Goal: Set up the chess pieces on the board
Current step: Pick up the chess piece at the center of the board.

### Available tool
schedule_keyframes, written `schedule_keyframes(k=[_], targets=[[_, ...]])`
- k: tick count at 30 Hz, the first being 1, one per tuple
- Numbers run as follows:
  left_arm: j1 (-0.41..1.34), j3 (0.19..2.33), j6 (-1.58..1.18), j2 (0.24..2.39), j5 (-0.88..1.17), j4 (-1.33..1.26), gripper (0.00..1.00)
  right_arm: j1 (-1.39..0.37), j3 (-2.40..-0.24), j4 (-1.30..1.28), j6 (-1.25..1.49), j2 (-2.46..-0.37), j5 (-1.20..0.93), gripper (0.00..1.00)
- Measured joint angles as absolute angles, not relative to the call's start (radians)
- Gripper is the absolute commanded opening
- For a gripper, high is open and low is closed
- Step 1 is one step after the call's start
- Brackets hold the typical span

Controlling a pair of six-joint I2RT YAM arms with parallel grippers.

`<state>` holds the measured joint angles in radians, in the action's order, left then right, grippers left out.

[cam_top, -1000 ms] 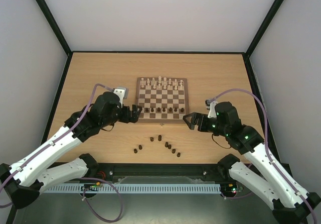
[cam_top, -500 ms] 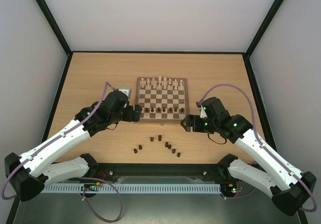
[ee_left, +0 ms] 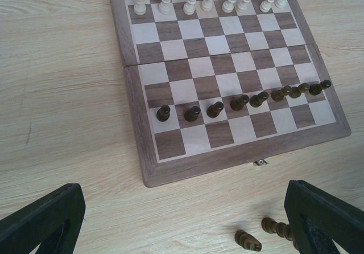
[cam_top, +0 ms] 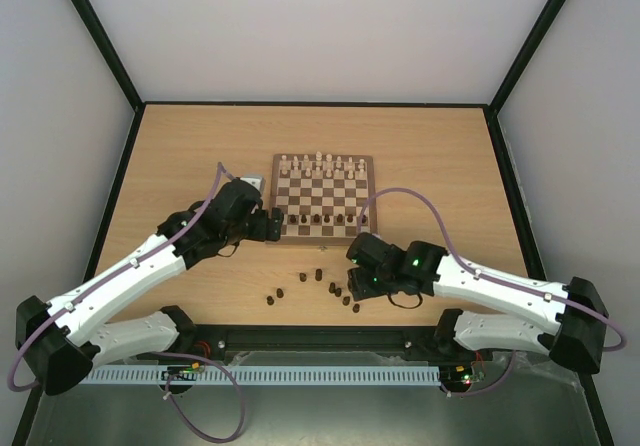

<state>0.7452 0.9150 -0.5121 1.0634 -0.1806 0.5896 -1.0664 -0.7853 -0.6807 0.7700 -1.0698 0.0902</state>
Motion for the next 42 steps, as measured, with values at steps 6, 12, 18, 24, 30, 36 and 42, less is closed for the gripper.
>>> schedule_keyframes(k=[6,12,18,24,30,36,42], targets=[[0.745,0.915,-0.512,1.069,-0.183,0.588,0.99,-1.161,-0.723,-0.678,0.843,-1.087,0.117,0.51],[0.744,0.909,-0.508,1.082,-0.176,0.583,0.99,-1.215,-0.681,-0.671,0.892,-1.120,0.118,0.46],[0.741,0.906,-0.506,1.082,-0.173,0.580,0.99,-1.235,-0.678,-0.635,0.906,-1.156,0.112,0.45],[0.739,0.902,-0.504,1.081,-0.170,0.574,0.99,-1.243,-0.675,-0.603,0.907,-1.216,0.106,0.39],[0.739,0.902,-0.504,1.081,-0.164,0.573,0.99,-1.244,-0.670,-0.596,0.908,-1.246,0.108,0.33],[0.739,0.902,-0.504,1.081,-0.159,0.571,0.99,-1.244,-0.668,-0.577,0.909,-1.273,0.119,0.30],[0.739,0.902,-0.504,1.081,-0.157,0.570,0.99,-1.244,-0.668,-0.553,0.907,-1.301,0.126,0.18]])
